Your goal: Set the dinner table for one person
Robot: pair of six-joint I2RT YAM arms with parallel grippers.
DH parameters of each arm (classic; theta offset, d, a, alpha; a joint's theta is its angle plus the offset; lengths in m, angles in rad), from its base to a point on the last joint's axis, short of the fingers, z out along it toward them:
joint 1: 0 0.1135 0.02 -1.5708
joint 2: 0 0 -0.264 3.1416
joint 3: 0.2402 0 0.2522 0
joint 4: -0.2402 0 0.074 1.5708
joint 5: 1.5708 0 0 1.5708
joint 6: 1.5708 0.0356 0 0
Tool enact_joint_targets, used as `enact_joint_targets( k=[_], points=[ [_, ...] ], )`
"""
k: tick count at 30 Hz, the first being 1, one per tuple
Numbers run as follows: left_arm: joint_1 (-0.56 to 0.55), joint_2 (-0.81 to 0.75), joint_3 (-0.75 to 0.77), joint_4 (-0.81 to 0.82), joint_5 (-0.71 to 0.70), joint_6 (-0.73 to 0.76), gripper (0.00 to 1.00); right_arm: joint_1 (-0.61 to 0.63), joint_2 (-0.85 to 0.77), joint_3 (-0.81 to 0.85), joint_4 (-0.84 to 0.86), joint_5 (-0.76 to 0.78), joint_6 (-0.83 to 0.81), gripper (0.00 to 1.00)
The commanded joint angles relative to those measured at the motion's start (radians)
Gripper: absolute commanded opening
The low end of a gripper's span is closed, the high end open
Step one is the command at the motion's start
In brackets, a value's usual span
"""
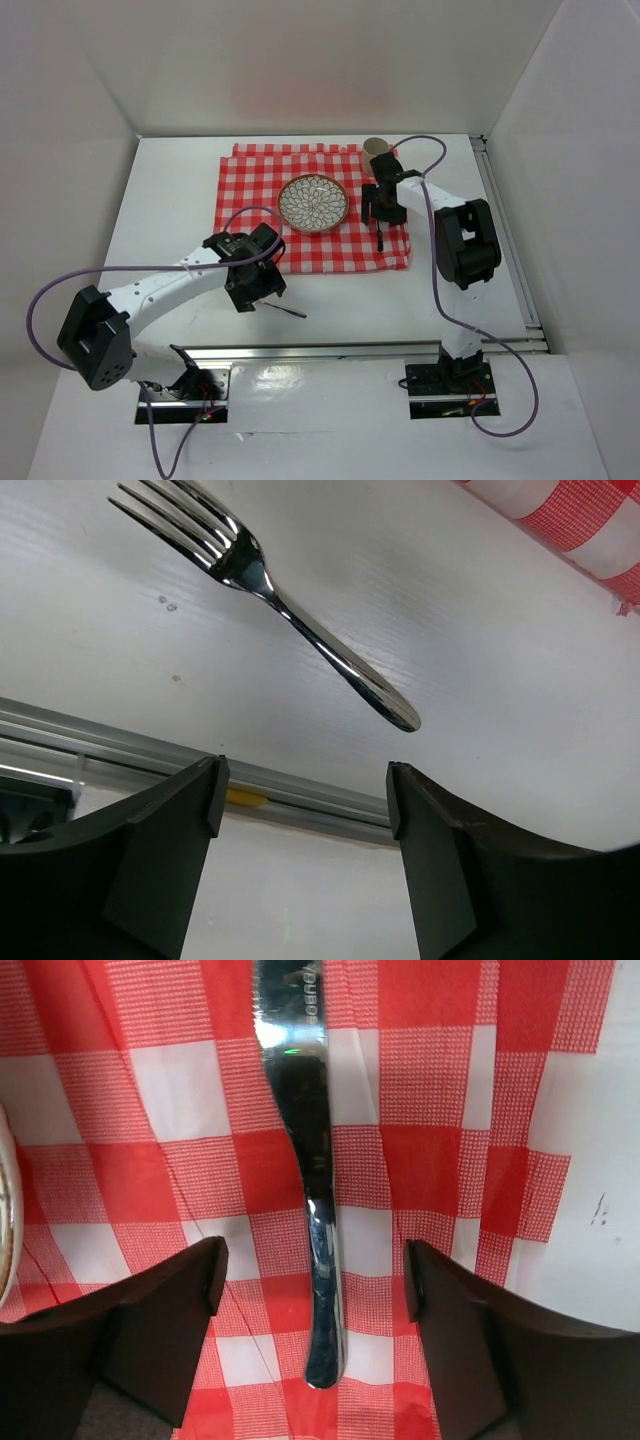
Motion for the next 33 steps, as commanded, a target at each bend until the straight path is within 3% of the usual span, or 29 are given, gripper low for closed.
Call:
enact_joint_targets(
  k=[1, 2, 4, 10, 23, 31, 32, 33],
  points=[
    [-0.010, 0.024, 0.007, -0.015, 0.029, -0.106, 0.83, 0.028, -0.058, 0.049, -0.012, 0.047, -0.004, 0.84],
    [-0.010, 0.042, 0.007, -0.015, 0.029, -0.120, 0.90, 0.029, -0.084, 0.049, -0.012, 0.047, 0.005, 0.85],
    [-0.010, 0.068, 0.007, -0.015, 0.001, -0.178, 0.93, 0.029, -0.118, 0.049, -0.025, 0.047, 0.014, 0.85],
    [0.001, 0.171, 0.032, -0.004, -0.011, -0.286, 0.66, 0.058, -0.270, -0.018, -0.037, 0.025, 0.035, 0.86],
    [0.001, 0.288, -0.010, 0.111, 0.027, -0.369, 0.63, 0.099, -0.443, -0.098, -0.075, 0.013, 0.045, 0.86],
    [0.021, 0.315, -0.087, 0.202, 0.084, -0.401, 0.47, 0.099, -0.461, -0.143, -0.085, 0.013, 0.045, 0.86],
    [0.021, 0.315, -0.100, 0.202, 0.084, -0.401, 0.41, 0.099, -0.461, -0.143, -0.085, 0.013, 0.045, 0.86],
    [0.021, 0.303, -0.109, 0.202, 0.099, -0.401, 0.27, 0.099, -0.461, -0.143, -0.085, 0.013, 0.045, 0.86]
  ],
)
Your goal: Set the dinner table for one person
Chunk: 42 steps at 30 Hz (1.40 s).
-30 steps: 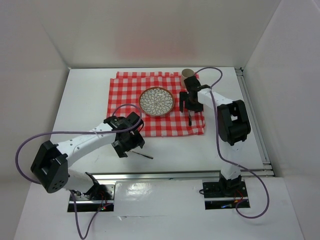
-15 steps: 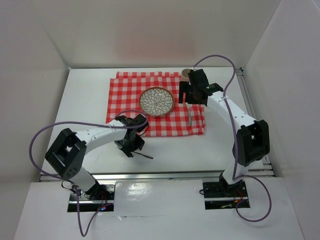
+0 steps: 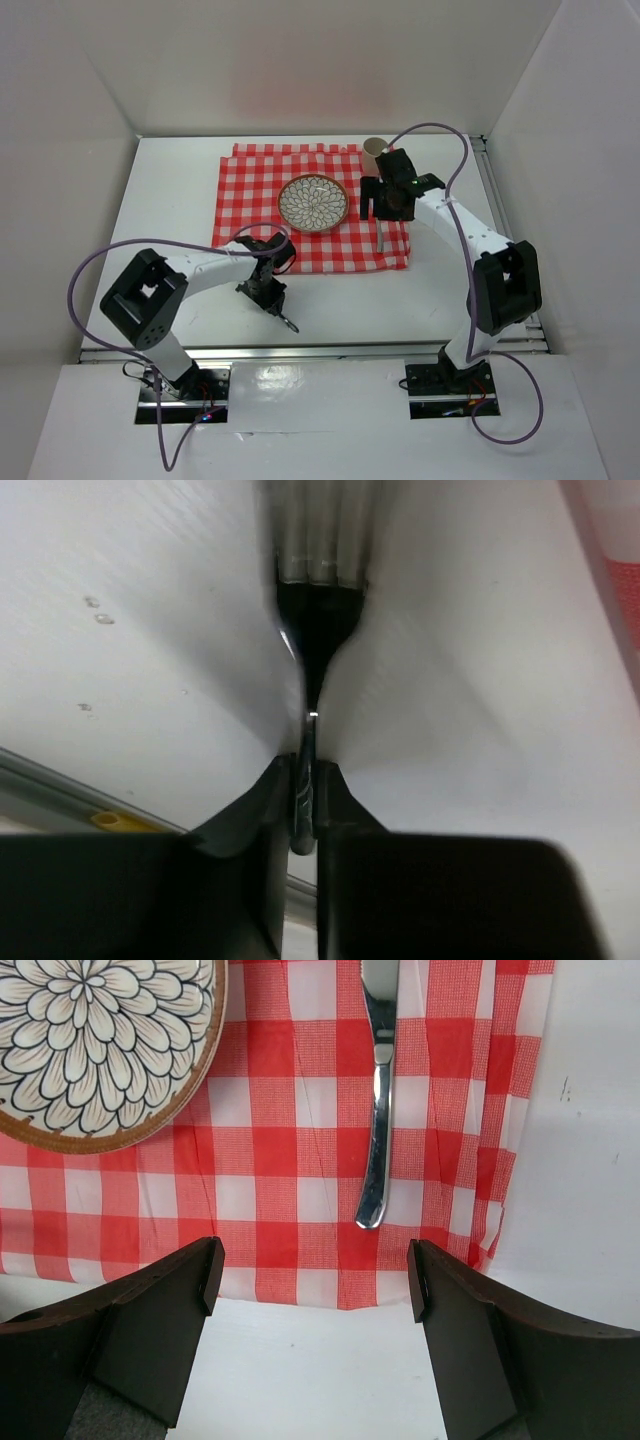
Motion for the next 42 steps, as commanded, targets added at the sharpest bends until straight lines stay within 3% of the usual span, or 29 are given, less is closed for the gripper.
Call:
enact_joint_targets(
  k=[1, 3, 11, 14, 16, 17, 19, 20, 26, 35, 42],
  points=[
    [-0.002, 0.002, -0.055, 0.038, 0.025, -0.031, 0.15, 0.008, -0.063, -0.006, -0.012, 0.002, 0.012, 0.86],
    [-0.002, -0.027, -0.055, 0.001, 0.025, -0.031, 0.00, 0.008, -0.063, -0.006, -0.012, 0.002, 0.012, 0.86],
    [-0.060, -0.314, 0.060, -0.287, -0.203, 0.068, 0.00, 0.008, -0.083, 0.003, -0.012, -0.021, 0.012, 0.87],
    [-0.036, -0.331, 0.146, -0.303, -0.326, 0.283, 0.00, 0.008, -0.094, 0.003, -0.012, -0.021, 0.021, 0.87],
    [0.038, -0.307, 0.196, -0.280, -0.356, 0.421, 0.00, 0.008, -0.103, 0.003, -0.021, -0.021, 0.021, 0.87],
    [0.065, -0.287, 0.241, -0.222, -0.365, 0.589, 0.00, 0.008, -0.103, -0.006, -0.021, -0.021, 0.030, 0.87],
    [0.140, -0.200, 0.294, -0.185, -0.365, 0.742, 0.00, 0.008, -0.115, -0.006, -0.042, -0.030, 0.030, 0.87],
    [0.162, -0.161, 0.365, -0.141, -0.365, 0.888, 0.00, 0.017, -0.131, -0.006, -0.042, -0.030, 0.041, 0.87],
    [0.260, 0.170, 0.696, -0.133, -0.296, 1.187, 0.00, 0.017, -0.178, -0.039, -0.073, -0.030, 0.061, 0.87],
    [0.342, 0.537, 1.067, -0.200, -0.179, 1.254, 0.00, 0.017, -0.200, -0.020, -0.119, 0.041, 0.061, 0.87],
    [0.351, 0.677, 1.145, -0.243, -0.181, 1.255, 0.00, 0.017, -0.189, -0.020, -0.130, 0.050, 0.061, 0.87]
  ],
)
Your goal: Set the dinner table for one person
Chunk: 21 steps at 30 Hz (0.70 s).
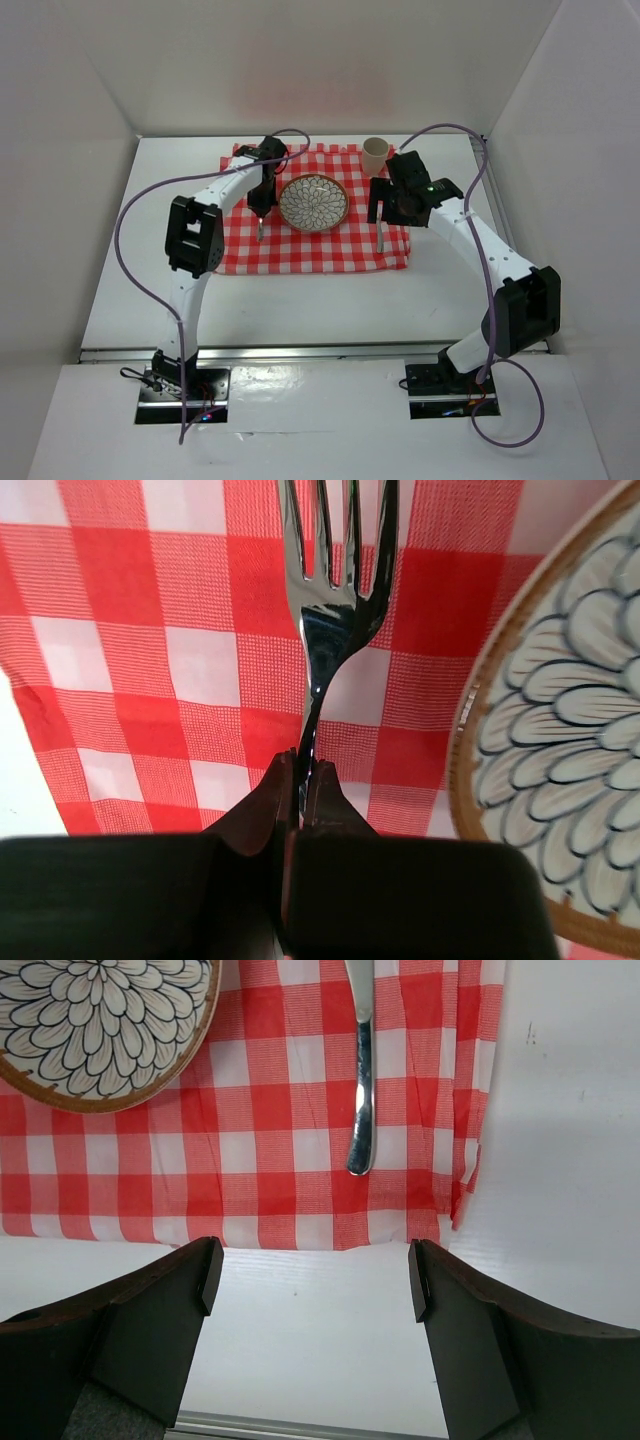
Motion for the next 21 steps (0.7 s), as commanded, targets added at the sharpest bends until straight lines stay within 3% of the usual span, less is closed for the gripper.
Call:
enact_joint_targets(
  k=[1, 7, 8, 11, 12, 15, 21],
  points=[
    [0.009, 0.030, 0.038, -0.056, 0.003, 0.033, 0.00, 0.010, -0.037, 0.002, -0.026, 0.029, 0.009, 0.87],
    [0.020, 0.049, -0.002, -0.044, 0.030, 0.023, 0.00, 0.010, -0.028, -0.009, -0.026, 0.029, 0.018, 0.87],
    [0.020, 0.049, -0.002, -0.034, 0.030, 0.023, 0.04, 0.010, -0.019, -0.009, -0.026, 0.029, 0.018, 0.87],
    [0.020, 0.081, 0.027, -0.053, 0.042, 0.023, 0.24, 0.010, -0.019, -0.009, -0.026, 0.038, 0.018, 0.87],
    [0.020, 0.081, 0.039, -0.063, 0.042, 0.023, 0.37, 0.010, -0.019, -0.009, -0.037, 0.038, 0.018, 0.87],
    [0.020, 0.050, 0.051, -0.064, 0.042, 0.014, 0.43, 0.010, -0.028, -0.009, -0.046, 0.047, 0.018, 0.87],
    [0.020, -0.061, 0.159, -0.163, 0.016, 0.025, 0.77, 0.010, -0.057, 0.009, -0.066, 0.075, 0.041, 0.87]
  ],
)
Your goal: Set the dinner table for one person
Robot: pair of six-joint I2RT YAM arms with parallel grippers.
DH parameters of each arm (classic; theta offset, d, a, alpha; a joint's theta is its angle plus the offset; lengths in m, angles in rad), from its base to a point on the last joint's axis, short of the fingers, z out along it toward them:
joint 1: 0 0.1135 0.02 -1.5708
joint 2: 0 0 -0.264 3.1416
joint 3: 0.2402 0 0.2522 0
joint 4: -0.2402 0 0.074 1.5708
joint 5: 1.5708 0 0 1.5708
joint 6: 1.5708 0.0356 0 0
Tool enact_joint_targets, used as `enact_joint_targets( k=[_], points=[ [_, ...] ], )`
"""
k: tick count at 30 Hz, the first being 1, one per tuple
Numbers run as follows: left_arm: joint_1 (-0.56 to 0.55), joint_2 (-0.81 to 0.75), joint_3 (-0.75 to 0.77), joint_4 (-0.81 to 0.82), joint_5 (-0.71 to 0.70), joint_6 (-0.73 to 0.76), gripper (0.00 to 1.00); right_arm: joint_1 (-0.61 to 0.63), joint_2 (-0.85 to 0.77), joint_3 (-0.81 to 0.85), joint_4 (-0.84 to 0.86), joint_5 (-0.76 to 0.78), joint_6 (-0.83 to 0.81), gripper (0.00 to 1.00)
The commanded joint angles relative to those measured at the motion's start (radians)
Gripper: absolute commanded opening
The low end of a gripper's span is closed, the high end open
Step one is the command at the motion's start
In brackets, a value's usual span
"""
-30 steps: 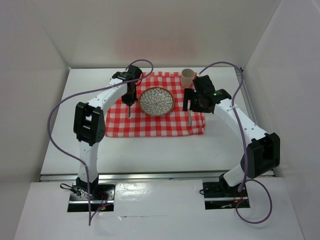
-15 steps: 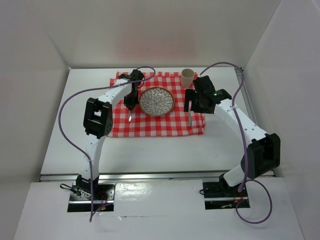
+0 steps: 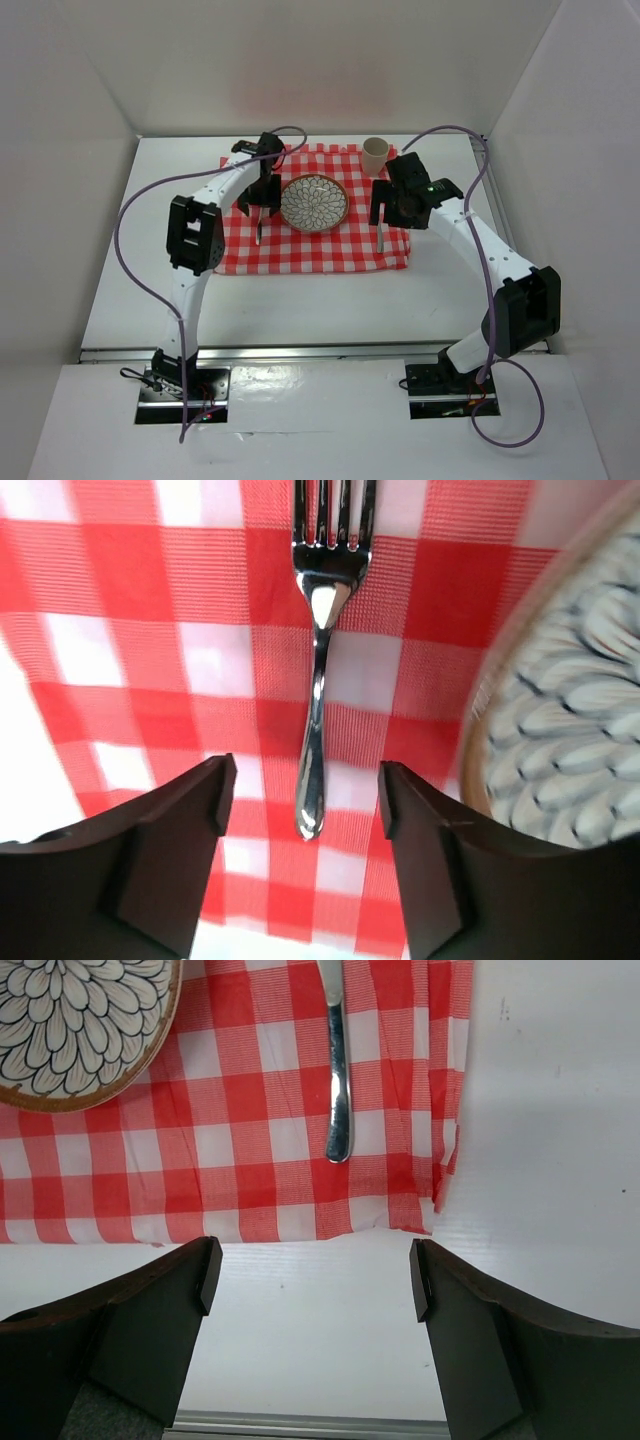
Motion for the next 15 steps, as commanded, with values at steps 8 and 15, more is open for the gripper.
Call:
enact_joint_targets(
  k=[8, 15],
  points=[
    [0.001, -0.591, -0.219, 0.154, 0.080, 0.037, 0.82, 0.010, -0.151, -0.003, 0.030, 0.109, 0.122, 1.00],
    [0.010, -0.959, -0.622, 0.405, 0.194, 0.024, 0.83, 0.001, -0.237, -0.083, 0.120, 0.088, 0.122, 1.00]
  ],
)
